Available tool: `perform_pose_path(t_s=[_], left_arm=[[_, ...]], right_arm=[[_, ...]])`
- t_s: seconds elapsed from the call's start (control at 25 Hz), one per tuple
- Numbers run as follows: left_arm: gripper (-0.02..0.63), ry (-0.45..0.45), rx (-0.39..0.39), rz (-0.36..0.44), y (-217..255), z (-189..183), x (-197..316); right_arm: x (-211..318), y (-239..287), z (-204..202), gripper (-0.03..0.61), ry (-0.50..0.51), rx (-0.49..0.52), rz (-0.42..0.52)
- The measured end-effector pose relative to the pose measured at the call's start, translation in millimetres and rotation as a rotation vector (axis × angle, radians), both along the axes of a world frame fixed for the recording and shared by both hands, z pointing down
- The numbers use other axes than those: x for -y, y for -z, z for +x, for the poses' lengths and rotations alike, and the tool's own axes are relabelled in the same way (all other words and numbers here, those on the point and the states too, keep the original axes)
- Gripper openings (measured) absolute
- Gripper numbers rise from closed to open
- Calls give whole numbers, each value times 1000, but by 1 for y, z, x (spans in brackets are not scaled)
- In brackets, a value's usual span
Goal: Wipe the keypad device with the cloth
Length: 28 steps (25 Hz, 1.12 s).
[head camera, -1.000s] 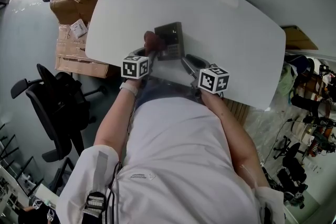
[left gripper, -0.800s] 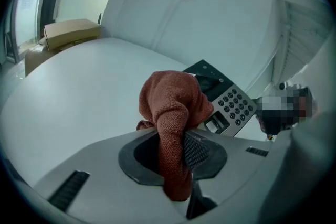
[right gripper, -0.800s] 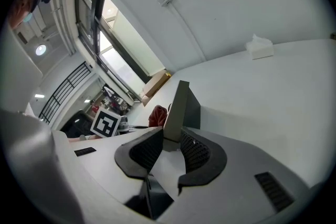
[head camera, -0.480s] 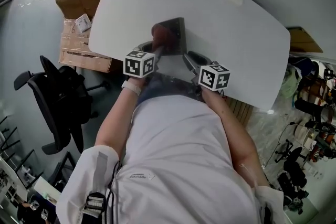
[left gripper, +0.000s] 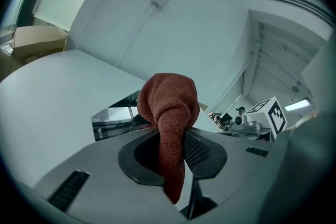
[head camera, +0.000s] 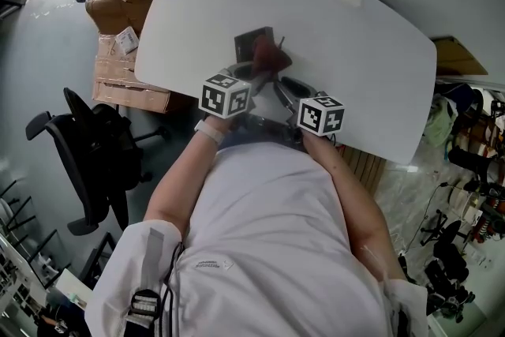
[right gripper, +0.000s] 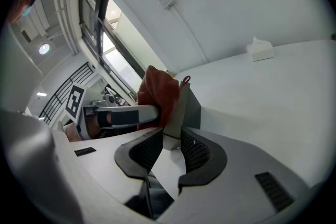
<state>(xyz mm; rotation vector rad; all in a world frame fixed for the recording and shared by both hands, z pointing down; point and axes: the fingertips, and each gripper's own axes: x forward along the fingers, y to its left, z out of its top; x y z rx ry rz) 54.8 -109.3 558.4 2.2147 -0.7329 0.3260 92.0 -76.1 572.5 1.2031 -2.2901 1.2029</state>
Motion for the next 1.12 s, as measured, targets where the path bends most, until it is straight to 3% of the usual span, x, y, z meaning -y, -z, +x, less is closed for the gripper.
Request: perform_pose_path(t_s=[0.36,0.68,0.84,1.12], left_arm=[[78,34,-15,-55,-17,-6,-3],[78,92,39,-94,-47,-34,-3],[78,123,107,-131,-75,-54,-8],[78,181,-8,-193,-81,-59,-9]], right_arm=[[3,4,-6,110,41,3,14],[5,1,-14,110,71,-11,14],[5,1,-13,110,69,-14,13],[5,0,-12,103,64,-18,11]])
